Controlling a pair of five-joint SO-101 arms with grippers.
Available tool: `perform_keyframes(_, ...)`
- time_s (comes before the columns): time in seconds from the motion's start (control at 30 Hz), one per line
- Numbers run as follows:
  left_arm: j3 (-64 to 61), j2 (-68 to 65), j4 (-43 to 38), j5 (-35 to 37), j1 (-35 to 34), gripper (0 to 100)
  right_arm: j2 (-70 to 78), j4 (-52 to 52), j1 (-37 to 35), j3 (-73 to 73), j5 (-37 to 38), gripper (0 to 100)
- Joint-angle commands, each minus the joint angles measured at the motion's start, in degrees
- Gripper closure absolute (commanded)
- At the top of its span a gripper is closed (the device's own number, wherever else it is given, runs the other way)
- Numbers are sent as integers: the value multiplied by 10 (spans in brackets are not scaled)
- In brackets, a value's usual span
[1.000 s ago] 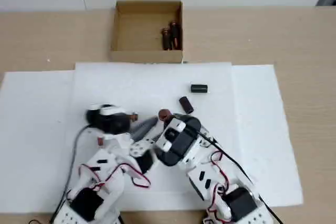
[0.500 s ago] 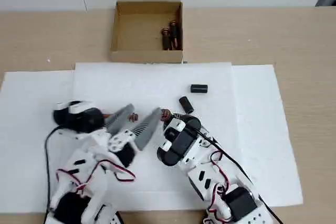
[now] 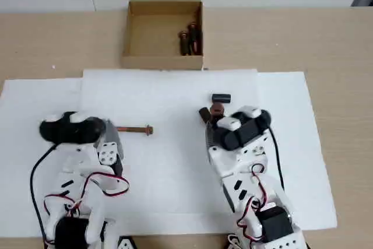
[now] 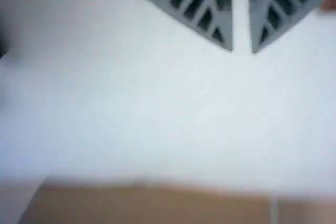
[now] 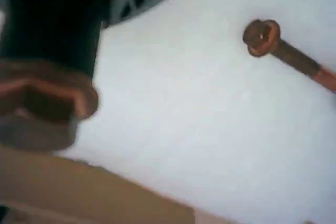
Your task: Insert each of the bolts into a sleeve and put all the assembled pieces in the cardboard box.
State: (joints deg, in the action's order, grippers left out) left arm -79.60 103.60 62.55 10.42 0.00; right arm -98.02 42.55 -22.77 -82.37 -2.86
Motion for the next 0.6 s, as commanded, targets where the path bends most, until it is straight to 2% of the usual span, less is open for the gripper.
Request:
perform_keyframes(0.0,-6,4,22,-9,-27,994,83,-23,22,93,-31,995)
perform_keyframes(0.33,-80,4,20,-9,-31,994,520,-114,26,402,-33,995)
perform_keyframes(0.47,-102,4,-9,-14,-29,994,674,-114,26,535,-33,995)
perform_keyframes(0.57,-138,4,-35,-41,-1,994,786,-114,27,642,2,995)
